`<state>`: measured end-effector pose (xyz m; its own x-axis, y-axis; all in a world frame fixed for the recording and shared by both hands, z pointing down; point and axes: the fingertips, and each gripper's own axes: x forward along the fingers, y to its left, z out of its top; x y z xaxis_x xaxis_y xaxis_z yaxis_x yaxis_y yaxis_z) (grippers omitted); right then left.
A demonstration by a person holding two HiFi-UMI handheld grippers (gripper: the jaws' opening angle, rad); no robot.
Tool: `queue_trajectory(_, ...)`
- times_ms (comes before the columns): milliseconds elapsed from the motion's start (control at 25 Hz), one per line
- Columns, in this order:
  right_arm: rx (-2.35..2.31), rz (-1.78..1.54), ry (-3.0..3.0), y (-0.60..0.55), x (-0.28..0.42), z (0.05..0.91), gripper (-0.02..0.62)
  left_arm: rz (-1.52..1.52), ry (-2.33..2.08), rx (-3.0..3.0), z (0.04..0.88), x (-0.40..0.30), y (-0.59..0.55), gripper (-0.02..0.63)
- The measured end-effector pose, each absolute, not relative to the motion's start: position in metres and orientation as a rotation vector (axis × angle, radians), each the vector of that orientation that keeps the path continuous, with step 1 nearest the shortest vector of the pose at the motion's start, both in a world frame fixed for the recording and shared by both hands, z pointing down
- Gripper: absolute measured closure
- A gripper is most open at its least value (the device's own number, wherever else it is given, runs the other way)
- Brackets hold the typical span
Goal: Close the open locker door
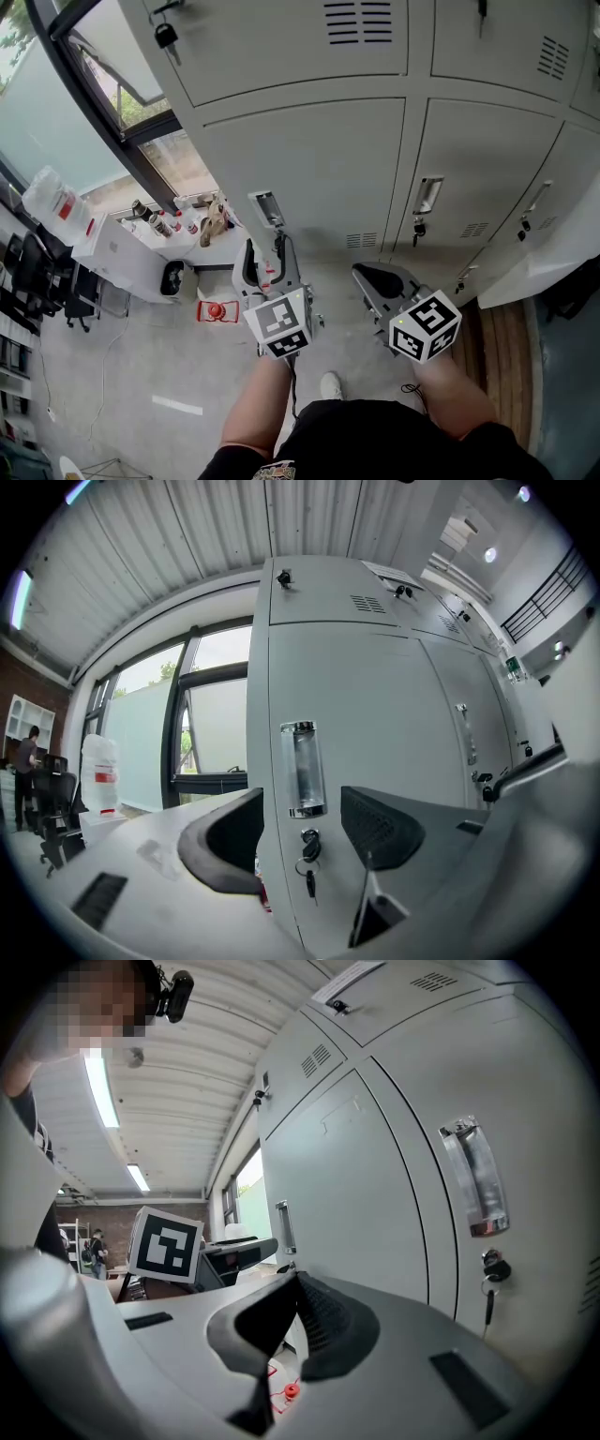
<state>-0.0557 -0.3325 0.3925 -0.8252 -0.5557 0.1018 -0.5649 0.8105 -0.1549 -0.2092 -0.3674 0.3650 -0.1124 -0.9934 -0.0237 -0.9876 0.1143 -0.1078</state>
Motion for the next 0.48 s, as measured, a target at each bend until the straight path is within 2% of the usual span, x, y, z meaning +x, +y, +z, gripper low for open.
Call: queue_trajectory(480, 0.778, 0.235, -2.976, -0.276, -0.02, 0.385, 0.541, -0.128, 2.313, -2.007, 0.367, -0.16, -0.293, 0.368)
